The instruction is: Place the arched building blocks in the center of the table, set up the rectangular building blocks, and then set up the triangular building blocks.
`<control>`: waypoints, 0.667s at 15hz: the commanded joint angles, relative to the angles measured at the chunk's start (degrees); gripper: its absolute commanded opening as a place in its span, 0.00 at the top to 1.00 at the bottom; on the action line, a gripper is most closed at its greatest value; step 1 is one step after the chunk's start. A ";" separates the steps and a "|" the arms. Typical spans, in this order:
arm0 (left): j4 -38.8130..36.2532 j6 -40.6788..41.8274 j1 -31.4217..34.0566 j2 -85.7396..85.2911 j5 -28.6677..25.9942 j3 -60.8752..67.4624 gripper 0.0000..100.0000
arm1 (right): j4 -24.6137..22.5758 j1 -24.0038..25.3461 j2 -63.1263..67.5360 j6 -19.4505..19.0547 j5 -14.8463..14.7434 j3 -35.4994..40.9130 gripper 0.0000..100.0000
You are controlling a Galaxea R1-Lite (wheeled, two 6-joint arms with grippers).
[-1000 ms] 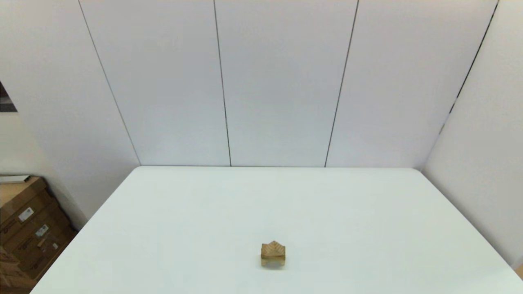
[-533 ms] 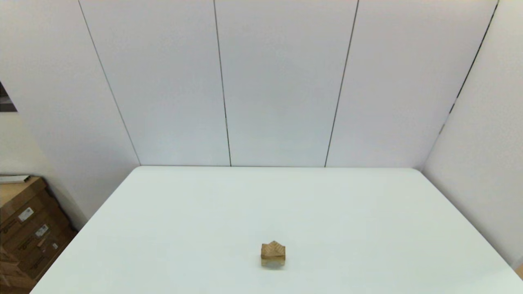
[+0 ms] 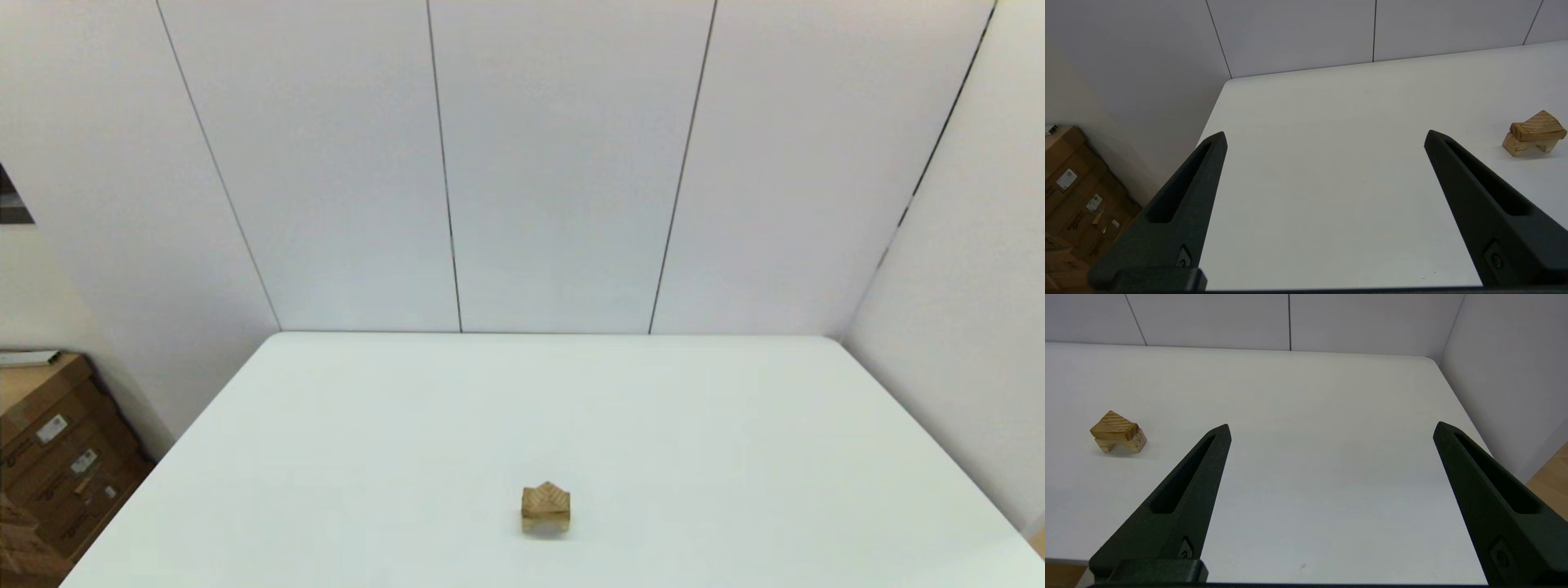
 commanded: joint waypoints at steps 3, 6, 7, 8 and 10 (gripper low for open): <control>-0.06 -1.42 0.01 0.07 0.19 0.15 0.00 | -0.03 0.02 -0.01 -0.07 0.05 -0.01 0.00; 0.03 -1.42 0.01 0.07 0.19 0.15 0.00 | 0.06 0.02 -0.01 -0.07 0.05 -0.01 0.00; 0.03 -1.42 0.01 0.07 0.19 0.15 0.00 | -0.03 0.02 -0.01 -0.07 0.05 -0.01 0.00; 0.03 -1.42 0.01 0.07 0.19 0.15 0.00 | -0.03 0.02 -0.01 -0.25 0.14 -0.01 0.00; 0.03 -1.42 0.01 0.07 0.19 0.15 0.00 | 0.06 0.02 -0.01 0.02 0.05 -0.01 0.00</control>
